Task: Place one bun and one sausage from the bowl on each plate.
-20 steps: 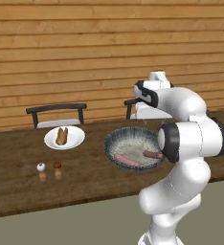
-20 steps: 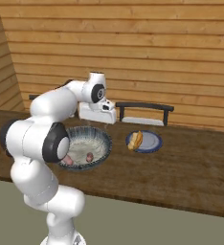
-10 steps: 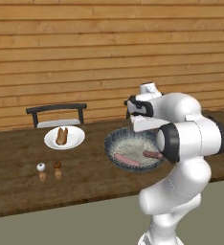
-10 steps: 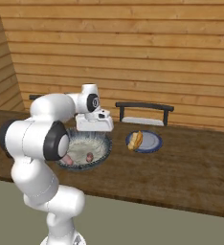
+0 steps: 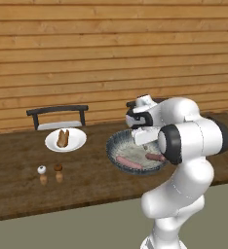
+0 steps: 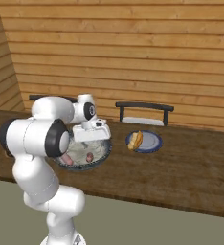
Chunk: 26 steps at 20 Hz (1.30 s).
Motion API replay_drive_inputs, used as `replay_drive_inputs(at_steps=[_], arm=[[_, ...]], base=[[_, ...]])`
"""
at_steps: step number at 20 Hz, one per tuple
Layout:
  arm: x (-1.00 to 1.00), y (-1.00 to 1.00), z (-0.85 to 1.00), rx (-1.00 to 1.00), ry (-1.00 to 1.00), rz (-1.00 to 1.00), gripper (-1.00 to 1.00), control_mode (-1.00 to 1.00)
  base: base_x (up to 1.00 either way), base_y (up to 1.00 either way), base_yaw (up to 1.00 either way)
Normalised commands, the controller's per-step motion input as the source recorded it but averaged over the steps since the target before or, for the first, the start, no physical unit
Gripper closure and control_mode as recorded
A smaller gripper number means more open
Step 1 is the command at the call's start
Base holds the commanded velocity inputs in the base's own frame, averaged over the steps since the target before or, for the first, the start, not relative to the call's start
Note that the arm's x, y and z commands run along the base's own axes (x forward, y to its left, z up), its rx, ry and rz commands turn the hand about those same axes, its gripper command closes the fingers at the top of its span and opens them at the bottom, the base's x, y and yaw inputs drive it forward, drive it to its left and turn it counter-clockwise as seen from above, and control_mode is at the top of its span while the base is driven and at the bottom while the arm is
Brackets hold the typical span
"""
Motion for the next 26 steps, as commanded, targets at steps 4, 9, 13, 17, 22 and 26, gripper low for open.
replay_drive_inputs(at_steps=[4, 9, 13, 17, 22, 26], arm=[[-0.04, 0.0, -0.43, -0.05, 0.09, 0.06, -1.0, -1.0], [0.0, 0.0, -0.4, -0.06, 0.13, 0.07, -1.0, -1.0], [-0.15, 0.0, -0.1, -0.01, 0.04, 0.06, -1.0, -1.0], [-0.57, 0.0, 0.05, 0.0, 0.0, 0.03, -1.0, -1.0], [-0.39, -0.01, 0.0, 0.0, 0.01, 0.05, -1.0, -1.0], [-0.07, 0.0, -0.28, -0.04, 0.16, 0.08, -1.0, -1.0]], base=[[0.0, 0.0, 0.0], [0.0, 0.0, 0.0], [0.0, 0.0, 0.0], [0.0, 0.0, 0.0], [0.0, 0.0, 0.0], [0.0, 0.0, 0.0]])
